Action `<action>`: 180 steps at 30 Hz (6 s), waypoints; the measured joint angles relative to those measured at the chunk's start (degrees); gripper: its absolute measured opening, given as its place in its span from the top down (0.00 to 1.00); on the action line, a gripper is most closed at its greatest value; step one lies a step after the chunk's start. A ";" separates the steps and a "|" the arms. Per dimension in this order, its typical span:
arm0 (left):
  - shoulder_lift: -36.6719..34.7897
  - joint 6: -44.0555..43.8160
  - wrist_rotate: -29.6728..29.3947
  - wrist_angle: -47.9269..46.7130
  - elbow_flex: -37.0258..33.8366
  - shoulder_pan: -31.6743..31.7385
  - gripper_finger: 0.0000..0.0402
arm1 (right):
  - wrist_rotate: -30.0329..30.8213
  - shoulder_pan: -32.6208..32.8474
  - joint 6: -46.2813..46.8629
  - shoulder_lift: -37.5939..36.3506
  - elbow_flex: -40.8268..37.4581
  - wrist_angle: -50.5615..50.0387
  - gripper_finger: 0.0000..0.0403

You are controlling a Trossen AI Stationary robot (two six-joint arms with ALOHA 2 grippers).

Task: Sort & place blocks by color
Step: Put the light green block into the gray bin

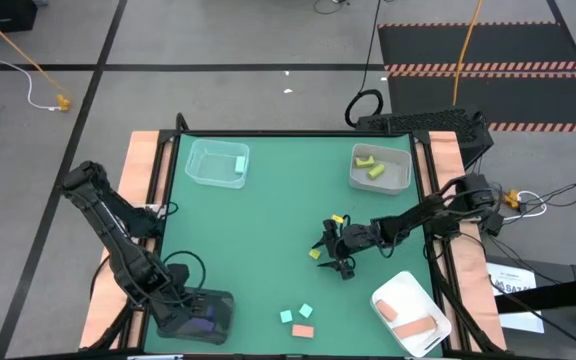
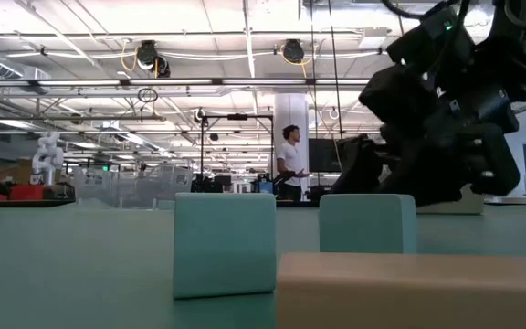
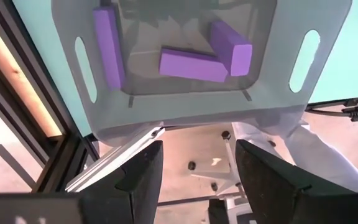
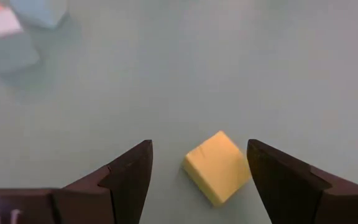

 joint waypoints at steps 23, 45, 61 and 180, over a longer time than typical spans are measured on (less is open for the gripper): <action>0.00 -0.66 -1.51 -0.37 0.00 0.00 0.50 | 4.85 -2.28 1.41 4.68 2.27 0.90 0.38; 0.00 -1.62 -3.97 -0.76 0.00 0.09 0.50 | 10.79 -2.17 23.73 6.67 2.29 3.61 0.52; 0.00 -4.61 -4.03 -1.58 0.00 0.09 0.50 | 8.49 -2.18 25.63 6.13 2.28 5.40 0.91; -1.01 88.03 -38.39 20.27 2.12 42.92 0.50 | 20.57 -49.11 25.68 -41.71 2.25 -64.96 0.33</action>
